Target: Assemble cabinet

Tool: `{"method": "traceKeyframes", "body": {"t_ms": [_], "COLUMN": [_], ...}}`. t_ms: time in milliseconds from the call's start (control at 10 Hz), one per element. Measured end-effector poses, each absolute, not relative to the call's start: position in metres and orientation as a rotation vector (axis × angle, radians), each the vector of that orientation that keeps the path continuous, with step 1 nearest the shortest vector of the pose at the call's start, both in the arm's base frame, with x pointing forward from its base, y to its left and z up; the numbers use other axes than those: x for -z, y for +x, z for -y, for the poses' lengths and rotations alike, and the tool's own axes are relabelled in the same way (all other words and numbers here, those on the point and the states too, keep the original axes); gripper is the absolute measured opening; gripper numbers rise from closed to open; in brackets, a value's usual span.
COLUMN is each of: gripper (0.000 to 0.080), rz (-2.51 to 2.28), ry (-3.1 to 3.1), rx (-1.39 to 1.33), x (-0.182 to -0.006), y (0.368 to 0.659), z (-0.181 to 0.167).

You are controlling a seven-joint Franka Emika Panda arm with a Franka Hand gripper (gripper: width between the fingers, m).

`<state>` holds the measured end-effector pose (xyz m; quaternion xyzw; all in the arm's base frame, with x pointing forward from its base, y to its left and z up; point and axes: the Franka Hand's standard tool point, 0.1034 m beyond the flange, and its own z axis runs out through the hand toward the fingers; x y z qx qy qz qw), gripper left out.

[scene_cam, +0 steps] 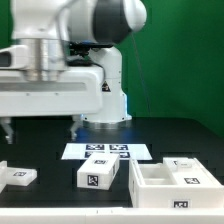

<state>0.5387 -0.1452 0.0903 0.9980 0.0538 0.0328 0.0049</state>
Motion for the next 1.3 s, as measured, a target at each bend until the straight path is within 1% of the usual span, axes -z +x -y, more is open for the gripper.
{"method": "traceKeyframes", "body": {"t_ms": [200,400,600,800,1000,1300], "gripper": [0.0796,0.0796,0.0796,0.0796,0.0796,0.0796], "rz": [-0.048,0.225,0.560,0.645,0.640,0.646], "ry": [3.130,3.135,3.095,3.076,3.081,3.074], "rx": [-0.111,-0.132,-0.176,-0.169,-0.145,-0.090], "x": [-0.086,-0.084,-0.063,-0.049,-0.041,-0.019], "y": [0.538,0.537,0.512,0.496,0.492,0.479], "z": [0.133,0.138,0.184,0.212,0.214,0.216]}}
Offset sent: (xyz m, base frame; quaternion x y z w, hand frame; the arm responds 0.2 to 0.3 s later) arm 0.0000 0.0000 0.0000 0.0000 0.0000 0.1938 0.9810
